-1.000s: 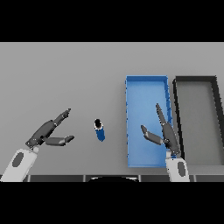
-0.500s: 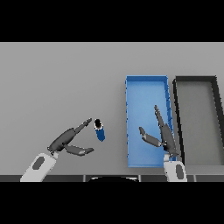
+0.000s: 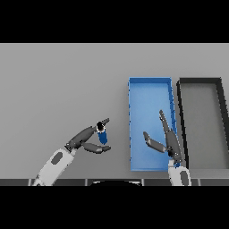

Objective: Pick up the blue pipe and place it into the blue bin.

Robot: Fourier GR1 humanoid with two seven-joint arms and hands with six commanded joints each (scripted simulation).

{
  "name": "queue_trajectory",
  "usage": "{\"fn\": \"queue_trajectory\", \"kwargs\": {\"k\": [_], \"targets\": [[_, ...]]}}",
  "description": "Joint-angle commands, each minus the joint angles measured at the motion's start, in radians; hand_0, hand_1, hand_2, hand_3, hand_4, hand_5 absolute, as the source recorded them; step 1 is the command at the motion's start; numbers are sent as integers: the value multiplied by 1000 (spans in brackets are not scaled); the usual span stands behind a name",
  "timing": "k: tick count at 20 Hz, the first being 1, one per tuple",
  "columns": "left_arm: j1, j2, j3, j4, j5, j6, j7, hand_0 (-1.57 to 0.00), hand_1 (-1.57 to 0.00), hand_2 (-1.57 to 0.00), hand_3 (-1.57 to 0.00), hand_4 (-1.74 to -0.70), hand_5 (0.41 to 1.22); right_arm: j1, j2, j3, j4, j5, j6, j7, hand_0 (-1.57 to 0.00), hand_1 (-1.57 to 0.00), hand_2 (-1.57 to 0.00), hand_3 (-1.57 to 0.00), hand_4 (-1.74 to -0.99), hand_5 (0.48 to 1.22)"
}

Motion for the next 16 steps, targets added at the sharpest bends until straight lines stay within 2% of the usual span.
{"fn": "queue_trajectory", "kwargs": {"k": [1,5,7,8,9,10,12,13,15,16], "targets": [[-13,-21,4,21,21,-14,-9,1,1,1,1,-1153,479,-7,-6,-12,9,-7,0,10,1,1,1,1,-1202,606],[-26,-71,18,70,44,-17,-70,1,-2,-39,-6,-1240,558,-12,-16,-26,13,-30,12,6,1,1,1,1,-1204,605],[-27,-98,19,77,53,-4,-62,-34,-141,-224,-115,-1292,617,-1,-9,-13,12,-14,7,-10,1,1,1,1,-1196,605],[-28,-110,17,83,49,6,-55,-100,-265,-357,-215,-1317,651,-10,-7,-17,6,-20,6,11,1,1,1,1,-1198,605],[-27,-130,23,82,74,2,-47,-289,-458,-539,-486,-1342,765,-8,-9,-22,-1,-27,6,17,1,1,1,1,-1199,605],[-20,-139,21,85,75,7,-48,-504,-677,-733,-703,-1416,856,-12,-16,-25,-2,-27,8,20,1,1,1,1,-1196,604],[-23,-139,10,98,57,1,-88,-888,-999,-1035,-1009,-1526,988,-13,-18,-27,4,-36,17,21,1,1,1,1,-1195,604],[-13,-135,-2,76,57,-6,-74,-1025,-1113,-1142,-1102,-1567,1034,-19,-19,-30,5,-40,18,27,1,1,1,1,-1196,604],[2,-131,-26,74,36,9,-135,-1221,-1278,-1296,-1225,-1626,1101,-28,-18,-31,26,-28,9,28,1,1,1,1,-1195,603],[-6,-140,-28,80,29,25,-132,-1291,-1337,-1351,-1272,-1647,1125,-19,-14,-22,15,-24,9,15,1,1,1,1,-1191,602]]}}
